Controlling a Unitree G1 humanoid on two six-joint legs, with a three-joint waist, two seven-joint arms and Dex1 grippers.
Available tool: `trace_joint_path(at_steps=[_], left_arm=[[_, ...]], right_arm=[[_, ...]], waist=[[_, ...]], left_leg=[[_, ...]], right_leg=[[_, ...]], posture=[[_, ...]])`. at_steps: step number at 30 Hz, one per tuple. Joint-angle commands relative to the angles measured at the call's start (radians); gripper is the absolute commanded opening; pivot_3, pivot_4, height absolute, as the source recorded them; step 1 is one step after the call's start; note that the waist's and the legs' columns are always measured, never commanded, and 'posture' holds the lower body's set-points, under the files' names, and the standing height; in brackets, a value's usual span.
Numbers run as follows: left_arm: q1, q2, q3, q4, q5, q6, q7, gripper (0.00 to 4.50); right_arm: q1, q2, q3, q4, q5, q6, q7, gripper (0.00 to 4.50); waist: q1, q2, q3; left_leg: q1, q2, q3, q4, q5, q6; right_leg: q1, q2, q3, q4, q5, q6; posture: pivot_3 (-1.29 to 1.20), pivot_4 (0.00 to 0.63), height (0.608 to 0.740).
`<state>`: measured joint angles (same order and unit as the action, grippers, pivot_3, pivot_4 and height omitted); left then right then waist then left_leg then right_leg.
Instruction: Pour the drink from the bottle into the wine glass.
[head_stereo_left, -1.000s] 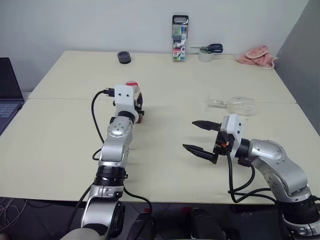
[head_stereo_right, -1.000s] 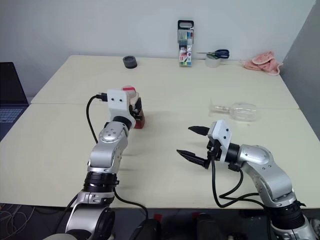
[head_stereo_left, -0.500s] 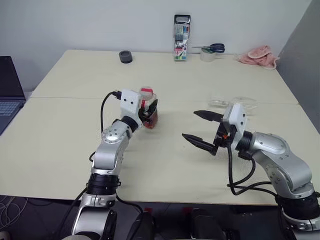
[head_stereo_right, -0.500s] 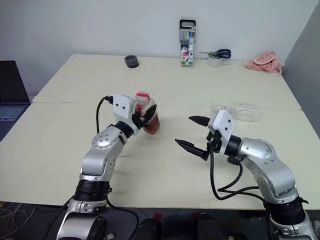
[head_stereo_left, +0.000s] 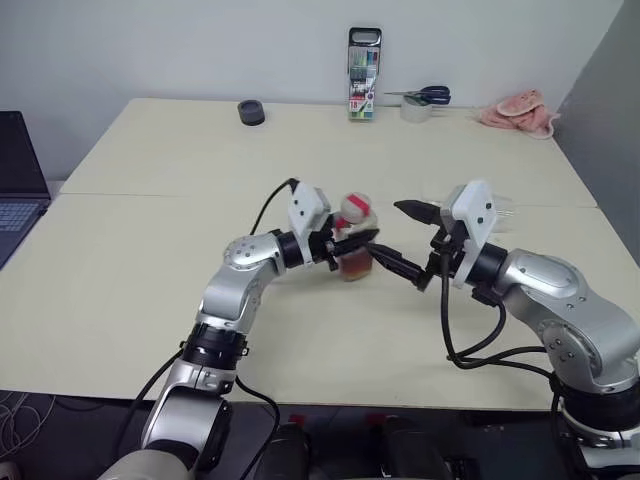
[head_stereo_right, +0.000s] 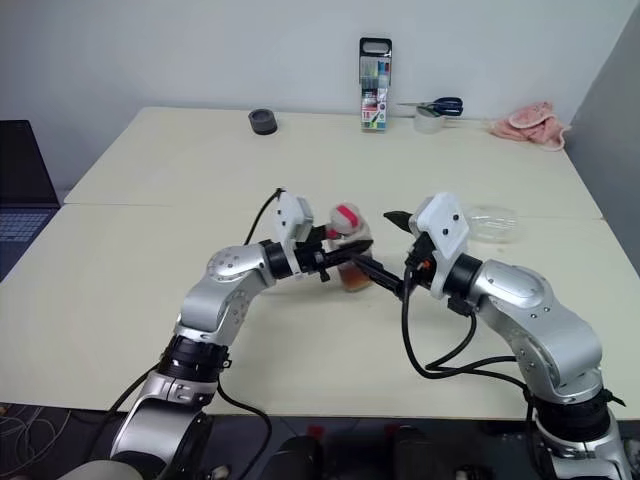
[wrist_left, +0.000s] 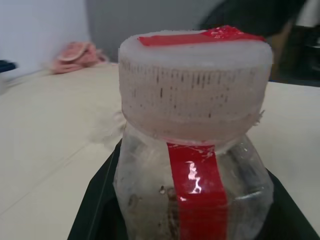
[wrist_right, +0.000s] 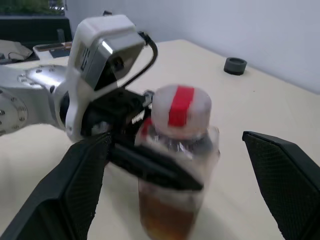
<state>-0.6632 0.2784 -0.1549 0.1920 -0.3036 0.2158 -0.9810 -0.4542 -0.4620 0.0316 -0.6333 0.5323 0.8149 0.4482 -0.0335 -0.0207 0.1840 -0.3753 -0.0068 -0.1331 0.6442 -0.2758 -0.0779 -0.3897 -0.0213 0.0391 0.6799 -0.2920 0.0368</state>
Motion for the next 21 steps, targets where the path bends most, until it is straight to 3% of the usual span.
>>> trace_joint_path(at_steps=[1, 16, 19, 21], left_arm=[[-0.044, 0.000, -0.014, 0.036, 0.007, -0.068, -0.066, 1.78], [-0.079, -0.019, -0.007, 0.118, 0.018, -0.118, -0.114, 1.78], [-0.078, -0.020, -0.003, 0.121, 0.023, -0.121, -0.113, 1.78], [-0.077, -0.020, -0.002, 0.121, 0.024, -0.121, -0.113, 1.78]], right_arm=[[-0.028, 0.039, 0.008, -0.052, -0.002, 0.012, -0.063, 4.50], [-0.020, 0.103, 0.091, 0.019, -0.108, -0.057, -0.109, 4.50], [-0.026, 0.116, 0.095, 0.030, -0.122, -0.067, -0.110, 3.92], [-0.027, 0.124, 0.095, 0.033, -0.126, -0.075, -0.103, 3.26]], waist=[[-0.001, 0.000, 0.000], [0.001, 0.000, 0.000], [0.001, 0.000, 0.000], [0.001, 0.000, 0.000]], left_leg=[[0.000, 0.000, 0.000, 0.000, 0.000, 0.000], [-0.002, 0.000, -0.001, 0.001, -0.001, 0.002], [-0.002, 0.000, -0.001, 0.001, -0.001, 0.002], [-0.003, 0.000, -0.001, 0.001, -0.001, 0.002]], right_leg=[[0.000, 0.000, 0.000, 0.000, 0.000, 0.000], [-0.002, 0.000, -0.001, 0.000, 0.000, 0.000], [-0.002, 0.000, -0.001, 0.001, 0.000, 0.000], [-0.003, 0.000, -0.001, 0.001, 0.000, 0.000]], posture=[[0.00, 0.150, 0.740], [0.00, 0.150, 0.740], [0.00, 0.150, 0.740], [0.00, 0.150, 0.740]])
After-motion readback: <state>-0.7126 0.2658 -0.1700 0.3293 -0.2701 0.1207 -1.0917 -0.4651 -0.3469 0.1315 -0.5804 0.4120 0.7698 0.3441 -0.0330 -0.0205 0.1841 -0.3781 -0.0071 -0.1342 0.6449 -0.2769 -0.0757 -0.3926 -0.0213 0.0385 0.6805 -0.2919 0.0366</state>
